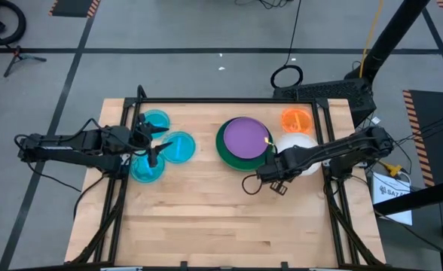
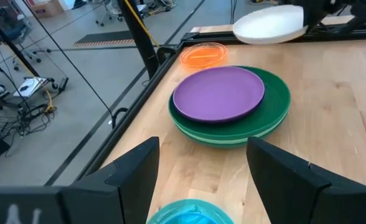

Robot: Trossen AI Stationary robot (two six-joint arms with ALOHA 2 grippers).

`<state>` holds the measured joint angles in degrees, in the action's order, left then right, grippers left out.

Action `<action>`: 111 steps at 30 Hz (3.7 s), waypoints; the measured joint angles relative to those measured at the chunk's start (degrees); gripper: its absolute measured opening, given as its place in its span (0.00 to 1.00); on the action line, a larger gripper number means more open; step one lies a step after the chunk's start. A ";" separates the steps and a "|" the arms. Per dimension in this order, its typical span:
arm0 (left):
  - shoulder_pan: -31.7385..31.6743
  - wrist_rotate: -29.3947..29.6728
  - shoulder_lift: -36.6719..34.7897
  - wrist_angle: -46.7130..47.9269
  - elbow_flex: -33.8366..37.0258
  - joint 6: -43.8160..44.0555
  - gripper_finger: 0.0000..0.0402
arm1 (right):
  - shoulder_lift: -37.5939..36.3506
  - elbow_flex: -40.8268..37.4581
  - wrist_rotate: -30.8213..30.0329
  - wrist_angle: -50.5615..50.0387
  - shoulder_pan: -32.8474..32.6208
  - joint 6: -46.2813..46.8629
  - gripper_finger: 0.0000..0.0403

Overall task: Stack plastic plates
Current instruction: Stack the white plate on the purple plate, then stack the orange plate on the white plate

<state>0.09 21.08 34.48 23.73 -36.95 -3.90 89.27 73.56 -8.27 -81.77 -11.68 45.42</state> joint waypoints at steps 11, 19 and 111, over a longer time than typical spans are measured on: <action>-0.01 0.02 0.00 -0.52 0.00 0.04 0.61 | 0.52 4.72 -6.71 17.30 6.76 -16.57 0.02; -0.01 0.02 0.00 -0.52 0.00 0.06 0.61 | 5.46 4.70 -6.62 27.57 11.76 -29.22 0.02; -2.07 5.51 13.09 -5.95 -0.02 10.20 0.61 | 4.24 -5.96 5.25 23.65 54.26 -31.94 0.25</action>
<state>-1.98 26.59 47.57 17.78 -36.97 6.31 93.51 67.60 -3.02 -58.11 42.57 13.48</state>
